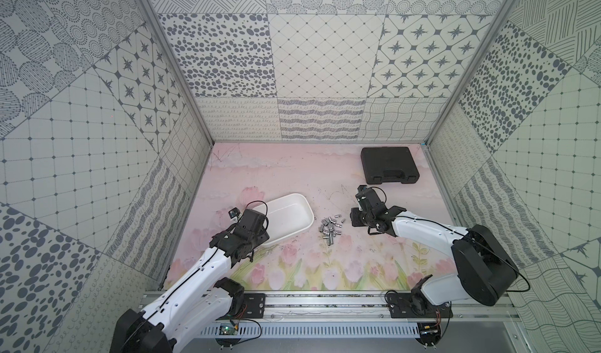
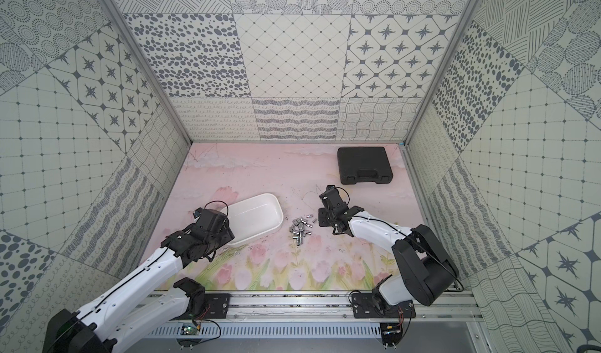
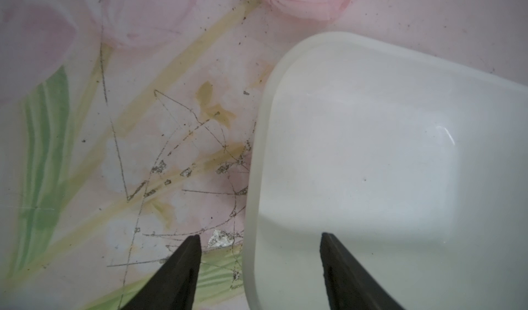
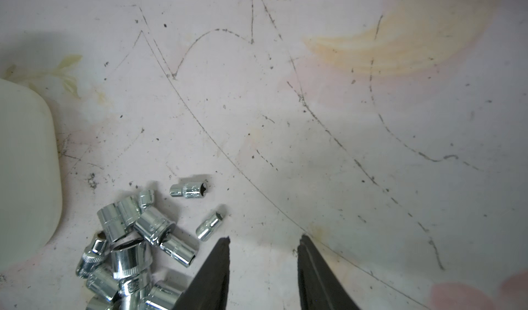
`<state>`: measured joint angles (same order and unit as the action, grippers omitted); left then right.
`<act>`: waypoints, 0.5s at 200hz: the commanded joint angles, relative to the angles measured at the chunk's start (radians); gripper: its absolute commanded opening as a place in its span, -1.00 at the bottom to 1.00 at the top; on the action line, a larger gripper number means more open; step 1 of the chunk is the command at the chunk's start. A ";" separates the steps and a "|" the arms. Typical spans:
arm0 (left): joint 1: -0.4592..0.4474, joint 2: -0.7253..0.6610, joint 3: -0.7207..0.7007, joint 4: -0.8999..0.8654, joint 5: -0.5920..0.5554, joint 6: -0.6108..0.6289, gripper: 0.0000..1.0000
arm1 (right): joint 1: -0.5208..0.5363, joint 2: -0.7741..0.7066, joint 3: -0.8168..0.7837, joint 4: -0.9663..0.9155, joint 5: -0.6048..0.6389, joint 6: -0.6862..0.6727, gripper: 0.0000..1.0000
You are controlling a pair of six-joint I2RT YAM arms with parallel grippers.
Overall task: Put the socket on the desktop into the storage box
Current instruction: Pick up the socket head from the center of the board.
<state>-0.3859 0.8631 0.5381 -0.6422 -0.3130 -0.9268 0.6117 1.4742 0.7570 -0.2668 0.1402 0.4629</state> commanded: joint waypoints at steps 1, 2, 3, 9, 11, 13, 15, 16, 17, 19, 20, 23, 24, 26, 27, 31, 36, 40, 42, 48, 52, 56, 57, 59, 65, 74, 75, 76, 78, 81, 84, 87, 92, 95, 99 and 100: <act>-0.008 -0.159 -0.043 0.035 0.040 0.086 0.45 | 0.047 0.033 0.046 0.009 0.036 -0.003 -0.17; -0.008 -0.164 -0.045 0.036 0.041 0.085 0.45 | 0.052 0.035 0.050 0.006 0.040 -0.003 -0.17; -0.009 -0.168 -0.047 0.038 0.040 0.085 0.45 | 0.052 0.035 0.050 0.006 0.040 -0.003 -0.17; -0.010 -0.195 -0.057 0.043 0.043 0.082 0.46 | 0.065 0.044 0.059 -0.004 0.055 -0.004 -0.17; -0.011 -0.202 -0.061 0.044 0.043 0.080 0.46 | 0.068 0.047 0.060 -0.006 0.057 -0.004 -0.17; -0.011 -0.212 -0.064 0.045 0.043 0.080 0.46 | 0.073 0.051 0.065 -0.010 0.066 -0.006 -0.17; -0.011 -0.219 -0.066 0.046 0.042 0.080 0.46 | 0.078 0.055 0.069 -0.014 0.069 -0.007 -0.17; -0.011 -0.223 -0.067 0.048 0.042 0.080 0.47 | 0.080 0.055 0.070 -0.015 0.071 -0.008 -0.17; -0.012 -0.226 -0.068 0.047 0.041 0.081 0.47 | 0.081 0.057 0.073 -0.017 0.074 -0.008 -0.17; -0.011 -0.234 -0.070 0.047 0.041 0.081 0.47 | 0.087 0.059 0.076 -0.018 0.080 -0.010 -0.17; -0.011 -0.238 -0.071 0.047 0.042 0.081 0.47 | 0.091 0.061 0.078 -0.020 0.084 -0.010 -0.17; -0.011 -0.248 -0.075 0.048 0.042 0.082 0.48 | 0.095 0.063 0.080 -0.020 0.092 -0.011 -0.17; -0.010 -0.252 -0.076 0.048 0.042 0.082 0.47 | 0.097 0.064 0.081 -0.021 0.094 -0.012 -0.17; -0.011 -0.258 -0.077 0.047 0.043 0.083 0.47 | 0.101 0.065 0.084 -0.021 0.097 -0.012 -0.17; -0.010 -0.261 -0.078 0.047 0.043 0.084 0.47 | 0.103 0.066 0.084 -0.022 0.101 -0.012 -0.17; -0.013 -0.271 -0.082 0.048 0.043 0.085 0.47 | 0.110 0.070 0.087 -0.023 0.107 -0.013 -0.17; -0.011 -0.284 -0.087 0.049 0.045 0.086 0.47 | 0.116 0.073 0.090 -0.023 0.115 -0.013 -0.17; -0.014 -0.293 -0.091 0.050 0.047 0.086 0.47 | 0.119 0.076 0.092 -0.023 0.118 -0.013 -0.17; -0.014 -0.296 -0.092 0.052 0.048 0.086 0.47 | 0.121 0.077 0.093 -0.023 0.118 -0.013 -0.17; -0.014 -0.305 -0.095 0.053 0.052 0.086 0.47 | 0.125 0.084 0.094 -0.023 0.119 -0.011 -0.18; -0.014 -0.308 -0.097 0.053 0.054 0.087 0.47 | 0.127 0.088 0.097 -0.022 0.120 -0.012 -0.19; -0.015 -0.309 -0.098 0.054 0.056 0.088 0.47 | 0.132 0.095 0.101 -0.023 0.123 -0.013 -0.19; -0.016 -0.309 -0.098 0.054 0.057 0.089 0.47 | 0.133 0.097 0.103 -0.023 0.123 -0.013 -0.19; -0.017 -0.310 -0.098 0.055 0.059 0.089 0.47 | 0.134 0.101 0.105 -0.023 0.126 -0.013 -0.19; -0.017 -0.309 -0.097 0.057 0.062 0.092 0.47 | 0.136 0.110 0.111 -0.026 0.131 -0.014 -0.22; -0.019 -0.304 -0.095 0.059 0.064 0.093 0.46 | 0.141 0.127 0.124 -0.036 0.140 -0.013 -0.26; -0.019 -0.304 -0.095 0.060 0.064 0.093 0.46 | 0.141 0.127 0.124 -0.036 0.140 -0.013 -0.26; -0.019 -0.302 -0.095 0.060 0.064 0.093 0.46 | 0.141 0.129 0.125 -0.036 0.142 -0.013 -0.26; -0.019 -0.299 -0.094 0.061 0.064 0.093 0.46 | 0.143 0.133 0.127 -0.037 0.143 -0.013 -0.26; -0.020 -0.297 -0.093 0.061 0.065 0.093 0.46 | 0.143 0.137 0.131 -0.040 0.145 -0.013 -0.26; -0.021 -0.294 -0.092 0.061 0.066 0.093 0.46 | 0.144 0.143 0.137 -0.044 0.148 -0.013 -0.27; -0.021 -0.290 -0.092 0.062 0.066 0.092 0.46 | 0.144 0.146 0.139 -0.048 0.150 -0.012 -0.26; -0.021 -0.285 -0.089 0.062 0.066 0.094 0.45 | 0.146 0.152 0.143 -0.052 0.156 -0.010 -0.26; -0.020 -0.281 -0.088 0.061 0.066 0.095 0.45 | 0.147 0.154 0.145 -0.053 0.158 -0.009 -0.26; -0.020 -0.276 -0.086 0.061 0.066 0.095 0.46 | 0.149 0.157 0.146 -0.054 0.161 -0.009 -0.26; -0.019 -0.275 -0.085 0.061 0.066 0.095 0.46 | 0.149 0.157 0.147 -0.054 0.161 -0.009 -0.26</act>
<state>-0.4015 0.5724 0.4484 -0.6144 -0.2741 -0.8680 0.7479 1.5867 0.8608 -0.3054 0.2474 0.4568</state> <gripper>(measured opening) 0.730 0.370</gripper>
